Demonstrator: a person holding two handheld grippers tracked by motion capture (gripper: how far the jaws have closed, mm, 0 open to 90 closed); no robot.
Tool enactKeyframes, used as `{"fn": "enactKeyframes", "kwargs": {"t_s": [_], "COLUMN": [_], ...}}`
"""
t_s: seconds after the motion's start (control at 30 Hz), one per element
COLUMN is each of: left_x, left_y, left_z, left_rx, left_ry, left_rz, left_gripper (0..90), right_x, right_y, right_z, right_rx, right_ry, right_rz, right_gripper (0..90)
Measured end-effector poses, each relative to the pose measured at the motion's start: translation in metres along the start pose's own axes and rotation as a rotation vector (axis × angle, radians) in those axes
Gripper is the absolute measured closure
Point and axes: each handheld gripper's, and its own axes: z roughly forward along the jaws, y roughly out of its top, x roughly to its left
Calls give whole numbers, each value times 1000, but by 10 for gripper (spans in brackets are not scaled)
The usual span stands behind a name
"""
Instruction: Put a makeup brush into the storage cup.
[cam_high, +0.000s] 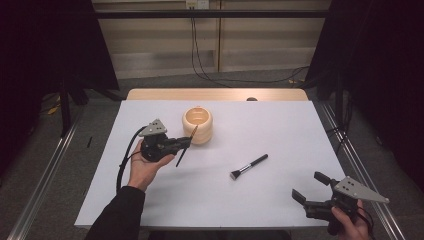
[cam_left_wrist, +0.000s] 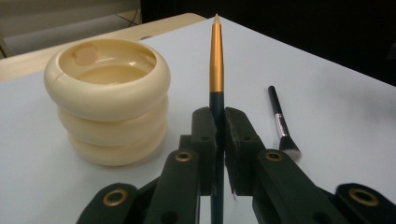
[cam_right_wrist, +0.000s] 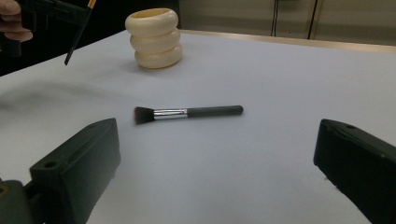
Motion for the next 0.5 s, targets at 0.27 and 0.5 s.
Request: {"fn": "enactKeyframes", "kwargs": {"t_s": [0.27, 0.5], "left_x": [-3, -7], "left_y": [-5, -2], "left_z": [-4, -9], "left_rx": [-75, -123], "left_ry": [31, 26], "left_rz": [-17, -19], "left_gripper": [834, 834], "right_x": [0, 1], "right_y": [0, 1], "right_z": [0, -1], "right_rx": [-2, -21], "right_ry": [4, 16], "right_rz": [-4, -6], "right_gripper": [1, 0]}}
